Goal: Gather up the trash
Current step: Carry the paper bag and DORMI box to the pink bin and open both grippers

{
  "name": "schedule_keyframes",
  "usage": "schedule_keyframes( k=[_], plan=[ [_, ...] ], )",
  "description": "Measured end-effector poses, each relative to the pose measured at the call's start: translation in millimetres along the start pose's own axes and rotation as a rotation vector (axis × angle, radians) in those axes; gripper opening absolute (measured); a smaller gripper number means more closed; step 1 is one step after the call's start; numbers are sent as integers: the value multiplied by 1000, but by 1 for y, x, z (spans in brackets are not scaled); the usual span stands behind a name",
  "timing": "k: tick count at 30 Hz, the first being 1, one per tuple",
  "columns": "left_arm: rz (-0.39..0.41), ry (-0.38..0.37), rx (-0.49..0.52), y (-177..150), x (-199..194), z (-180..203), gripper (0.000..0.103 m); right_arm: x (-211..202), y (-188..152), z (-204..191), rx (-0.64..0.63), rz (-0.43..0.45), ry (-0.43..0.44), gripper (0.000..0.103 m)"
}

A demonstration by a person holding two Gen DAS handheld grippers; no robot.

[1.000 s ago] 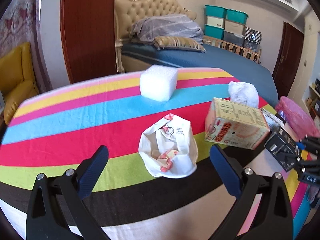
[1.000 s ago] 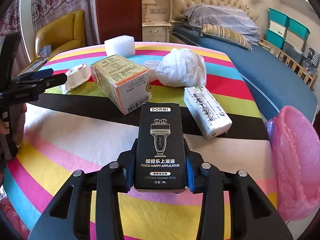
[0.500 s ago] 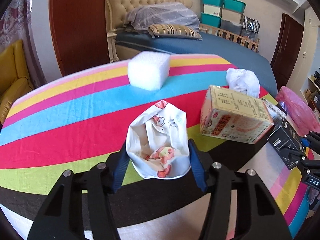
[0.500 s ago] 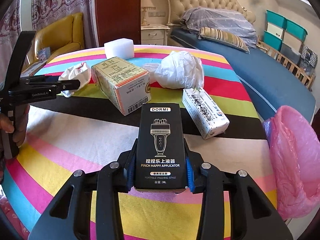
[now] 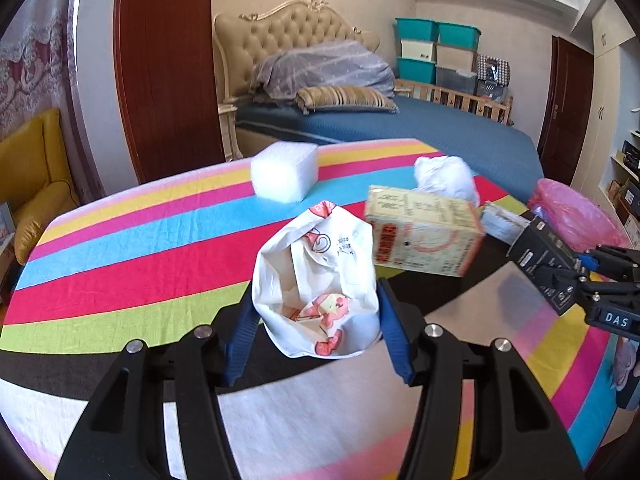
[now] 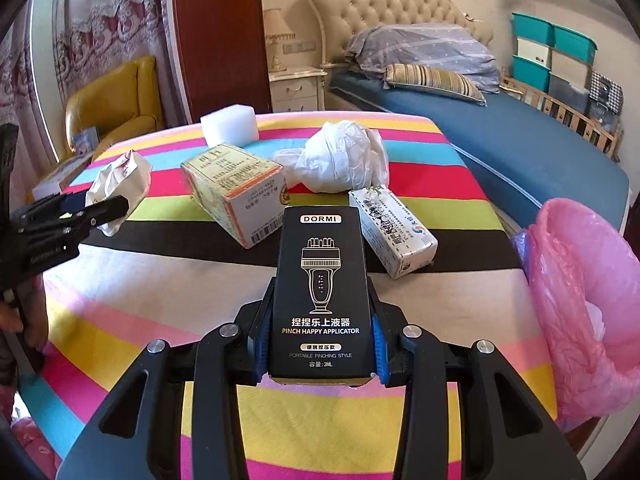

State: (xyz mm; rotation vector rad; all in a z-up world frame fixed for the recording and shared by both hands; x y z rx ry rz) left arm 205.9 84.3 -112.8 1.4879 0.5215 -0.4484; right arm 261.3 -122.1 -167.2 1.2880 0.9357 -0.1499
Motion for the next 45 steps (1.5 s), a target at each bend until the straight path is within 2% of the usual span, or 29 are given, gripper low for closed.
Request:
schedule_keyframes(
  k=[23, 38, 45],
  plan=[
    [205, -62, 55, 11, -60, 60, 56, -81, 4, -11, -8, 184, 9, 37],
    [282, -159, 144, 29, -67, 120, 57, -124, 3, 26, 29, 283, -38, 37],
    [286, -216, 177, 41, -54, 153, 58, -143, -1, 65, 72, 316, -109, 37]
  ],
)
Point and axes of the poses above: each gripper's, at about its wrist camera, not at the fingertips, and x roughly the way its jaws point, z to its right, y to its top, the point moved 10 cm from there along x, roughly the way its jaws point, and after that the axes turned 2 degrees about -y, right-handed, at the moved point
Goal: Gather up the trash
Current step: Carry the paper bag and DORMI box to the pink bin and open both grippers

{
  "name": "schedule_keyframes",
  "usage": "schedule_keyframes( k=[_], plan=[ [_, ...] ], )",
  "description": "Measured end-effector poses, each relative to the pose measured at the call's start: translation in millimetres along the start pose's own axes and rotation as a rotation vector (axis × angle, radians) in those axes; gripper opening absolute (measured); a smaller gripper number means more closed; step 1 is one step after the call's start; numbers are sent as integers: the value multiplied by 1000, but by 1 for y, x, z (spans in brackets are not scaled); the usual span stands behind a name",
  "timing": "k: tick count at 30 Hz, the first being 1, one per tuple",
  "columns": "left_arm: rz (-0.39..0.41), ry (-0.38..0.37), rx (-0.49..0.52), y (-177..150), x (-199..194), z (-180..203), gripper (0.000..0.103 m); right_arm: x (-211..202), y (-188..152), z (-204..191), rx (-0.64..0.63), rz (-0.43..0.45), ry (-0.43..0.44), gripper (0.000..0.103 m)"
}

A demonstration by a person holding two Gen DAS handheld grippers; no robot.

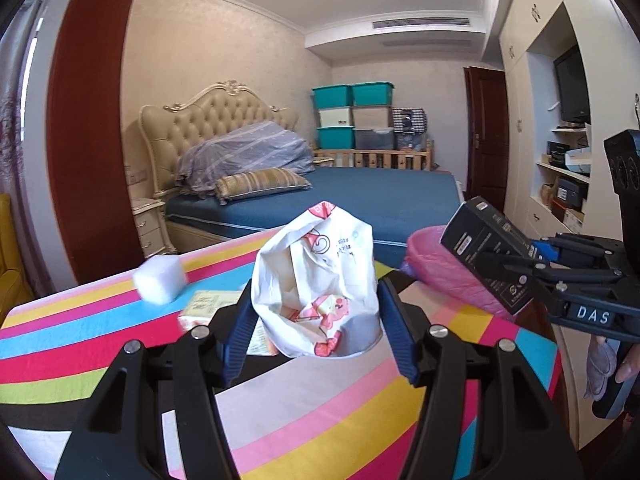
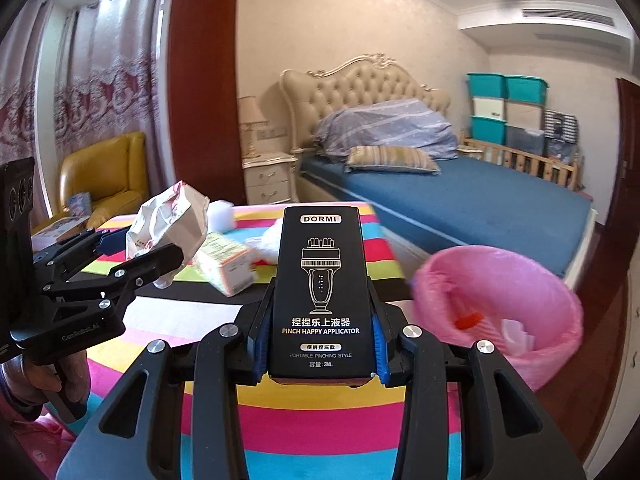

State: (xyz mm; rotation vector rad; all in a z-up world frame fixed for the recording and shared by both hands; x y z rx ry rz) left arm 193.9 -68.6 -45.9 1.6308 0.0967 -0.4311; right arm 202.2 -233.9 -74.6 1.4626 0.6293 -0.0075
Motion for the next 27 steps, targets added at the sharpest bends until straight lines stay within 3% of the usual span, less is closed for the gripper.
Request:
schedule_keyframes(
  k=[12, 27],
  plan=[
    [-16, -159, 23, 25, 54, 70, 58, -16, 1, 107, 83, 16, -153, 37],
    [-92, -297, -19, 48, 152, 157, 59, 27, -3, 219, 174, -43, -202, 37]
  ],
)
Point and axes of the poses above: each gripper's, at about its wrist camera, not at the fingertips, and x roughly the way its jaws point, z to its right, y to its top, the point moved 10 cm from there along x, roughly the way its jaws point, and after that the axes turned 2 degrees about -y, right-handed, at the moved point
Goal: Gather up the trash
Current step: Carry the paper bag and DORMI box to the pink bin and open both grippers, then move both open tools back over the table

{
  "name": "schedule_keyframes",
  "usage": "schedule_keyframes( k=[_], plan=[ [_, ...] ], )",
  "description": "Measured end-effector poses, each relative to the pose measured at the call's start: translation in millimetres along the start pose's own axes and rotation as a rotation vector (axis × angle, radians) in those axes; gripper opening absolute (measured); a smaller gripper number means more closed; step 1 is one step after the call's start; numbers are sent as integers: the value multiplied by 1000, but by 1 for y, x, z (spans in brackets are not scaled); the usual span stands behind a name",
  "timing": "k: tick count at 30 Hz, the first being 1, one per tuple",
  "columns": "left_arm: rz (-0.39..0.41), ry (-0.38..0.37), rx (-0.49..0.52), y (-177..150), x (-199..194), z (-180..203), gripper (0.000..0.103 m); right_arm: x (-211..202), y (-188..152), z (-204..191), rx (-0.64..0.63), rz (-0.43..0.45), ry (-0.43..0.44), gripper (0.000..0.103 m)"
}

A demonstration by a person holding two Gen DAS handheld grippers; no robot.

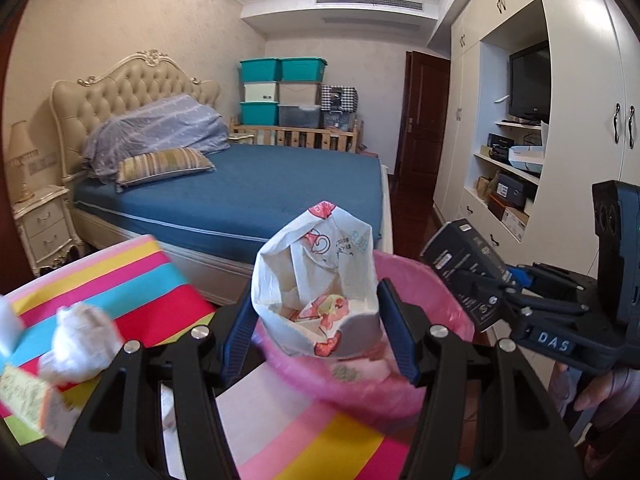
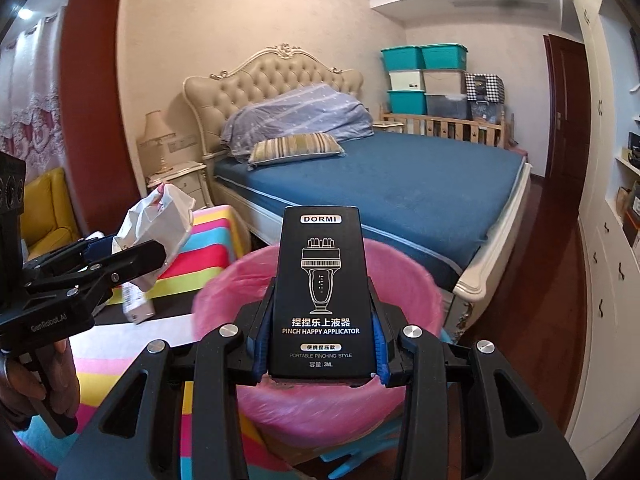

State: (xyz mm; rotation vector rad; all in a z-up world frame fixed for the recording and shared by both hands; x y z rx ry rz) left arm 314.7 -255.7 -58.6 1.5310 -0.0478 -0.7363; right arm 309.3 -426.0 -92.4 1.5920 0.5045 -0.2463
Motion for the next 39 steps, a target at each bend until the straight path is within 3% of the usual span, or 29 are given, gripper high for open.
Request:
schedule_keyframes(
  k=[2, 4, 7, 15, 22, 31, 39],
  plan=[
    [5, -20, -1, 4, 11, 6, 60, 9, 4, 3, 17, 3, 13, 38],
    [2, -28, -2, 4, 24, 9, 73, 19, 7, 12, 39, 0, 23, 39],
    [-9, -25, -12, 0, 35, 5, 81, 29, 10, 26, 98, -3, 22, 56],
    [-9, 75, -10, -14, 9, -34, 95, 19, 4, 25, 94, 4, 10, 56],
    [29, 188, 33, -22, -44, -63, 98, 7, 2, -12, 23, 6, 36, 56],
    [22, 273, 18, -51, -104, -96, 98, 22, -16, -93, -44, -50, 128, 57],
    [-9, 414, -70, -87, -158, -159, 98, 42, -39, -162, -137, -122, 195, 63]
  ],
)
Point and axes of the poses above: each gripper's, at about its wrist camera, not at the fingertips, and x roughly the way its jaws point, z to its right, y to its top, the point moved 10 cm from there along x, roughly the way its jaws point, and after that the axes turned 2 degrees about -y, right-handed, at the moved point
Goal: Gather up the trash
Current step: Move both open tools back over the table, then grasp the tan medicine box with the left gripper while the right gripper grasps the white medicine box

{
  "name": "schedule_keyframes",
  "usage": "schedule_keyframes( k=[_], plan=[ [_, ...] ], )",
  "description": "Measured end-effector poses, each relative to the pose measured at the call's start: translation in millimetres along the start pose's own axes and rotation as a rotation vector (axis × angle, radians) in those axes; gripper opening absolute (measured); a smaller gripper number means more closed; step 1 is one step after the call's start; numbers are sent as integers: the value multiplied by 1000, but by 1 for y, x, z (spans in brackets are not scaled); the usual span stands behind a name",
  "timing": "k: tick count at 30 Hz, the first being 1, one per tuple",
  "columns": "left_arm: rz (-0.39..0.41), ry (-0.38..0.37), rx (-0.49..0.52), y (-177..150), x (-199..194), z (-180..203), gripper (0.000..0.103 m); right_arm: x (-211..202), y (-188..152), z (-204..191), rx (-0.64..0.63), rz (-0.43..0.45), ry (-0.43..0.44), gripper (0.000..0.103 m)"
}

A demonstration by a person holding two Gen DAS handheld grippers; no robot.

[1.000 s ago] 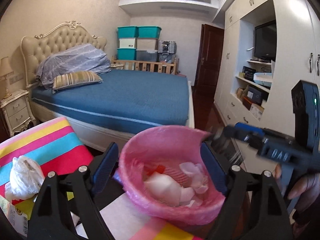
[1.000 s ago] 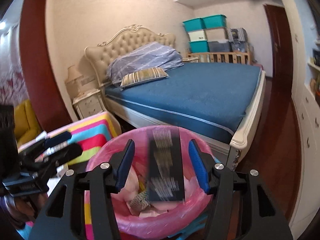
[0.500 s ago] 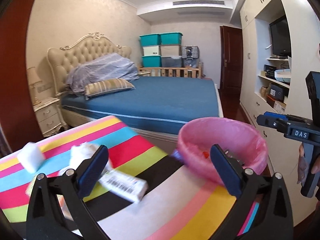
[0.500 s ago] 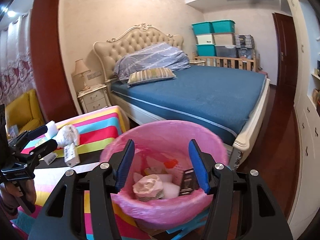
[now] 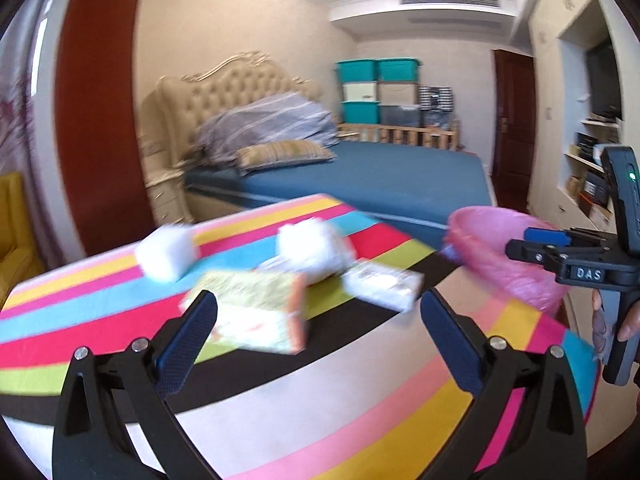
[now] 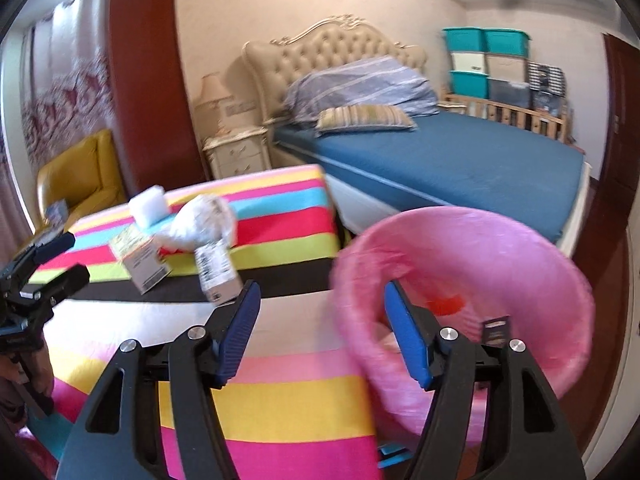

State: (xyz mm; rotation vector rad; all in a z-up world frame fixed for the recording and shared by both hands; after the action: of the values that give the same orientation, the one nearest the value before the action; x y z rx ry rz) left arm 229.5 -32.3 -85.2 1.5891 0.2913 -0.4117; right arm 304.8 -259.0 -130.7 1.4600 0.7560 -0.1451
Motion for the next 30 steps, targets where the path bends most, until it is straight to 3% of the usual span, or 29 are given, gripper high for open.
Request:
schedule_keyframes(
  k=[8, 27, 30],
  plan=[
    [-50, 97, -133, -16, -4, -61, 98, 41, 0, -55, -111, -95, 17, 66],
    [-96, 113, -167, -24, -3, -88, 98, 118, -5, -101, -190, -300, 46, 67],
    [-89, 126, -161, -23, -6, -90, 98, 118, -5, -110, -226, -295, 62, 56]
  ],
)
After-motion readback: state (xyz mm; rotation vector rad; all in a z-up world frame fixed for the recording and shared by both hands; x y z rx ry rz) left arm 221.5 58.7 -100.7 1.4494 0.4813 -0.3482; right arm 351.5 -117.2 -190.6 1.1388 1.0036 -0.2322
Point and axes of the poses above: each gripper's, at about its wrist camera, not at the fingertips, and x roughly the way its jaws point, z to its right, y to its top, the point moved 10 cm from there along x, roughly the way its jaws point, and after that the axes turned 2 degrees about -y, right-handed, at the moved point
